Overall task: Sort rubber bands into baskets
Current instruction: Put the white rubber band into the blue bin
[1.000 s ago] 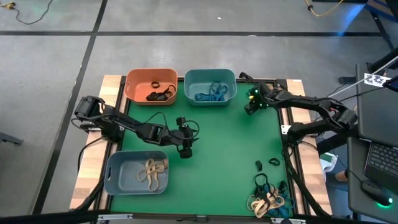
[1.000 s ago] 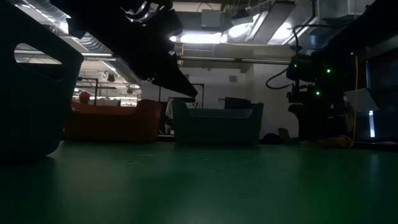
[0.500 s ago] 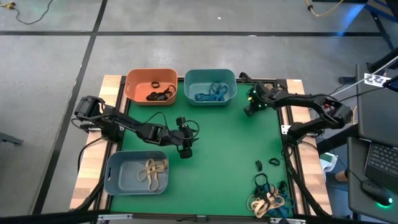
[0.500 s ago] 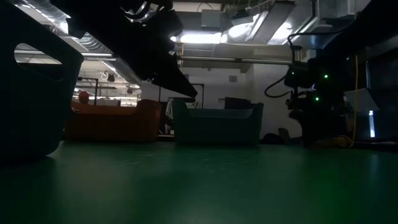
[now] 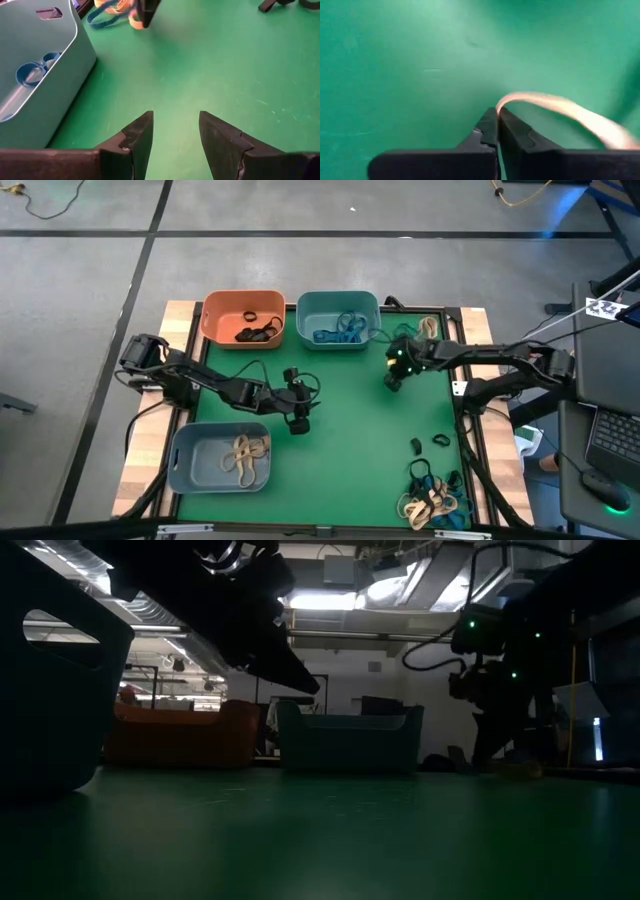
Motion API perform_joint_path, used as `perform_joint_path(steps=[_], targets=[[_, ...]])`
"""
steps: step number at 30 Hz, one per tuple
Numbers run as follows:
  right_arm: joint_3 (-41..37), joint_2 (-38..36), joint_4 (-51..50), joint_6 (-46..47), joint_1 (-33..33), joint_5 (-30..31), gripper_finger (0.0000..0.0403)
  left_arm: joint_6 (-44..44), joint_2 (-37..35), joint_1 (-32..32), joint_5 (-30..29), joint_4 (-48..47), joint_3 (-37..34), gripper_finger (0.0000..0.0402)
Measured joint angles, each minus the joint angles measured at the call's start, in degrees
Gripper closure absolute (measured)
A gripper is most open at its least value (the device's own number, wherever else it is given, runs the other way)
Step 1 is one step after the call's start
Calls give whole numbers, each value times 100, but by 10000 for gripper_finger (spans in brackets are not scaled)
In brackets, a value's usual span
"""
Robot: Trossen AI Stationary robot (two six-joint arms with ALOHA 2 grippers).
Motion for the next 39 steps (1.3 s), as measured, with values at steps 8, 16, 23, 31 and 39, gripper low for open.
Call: perform_joint_path(steps=[8,16,23,31,39], targets=[[0,0,524,6,1029,-147,384,39,0,18,0,129,0,245],[109,0,1417,5,1837,-336,386,47,0,70,0,322,0,245],[590,0,1785,-166,2304,-334,386,187,0,68,0,588,0,245],[748,-3,2761,-565,2595,-334,386,389,0,70,157,1193,2,245],[748,2,3159,-768,2744,-420,386,654,86,70,448,1830,7,245]])
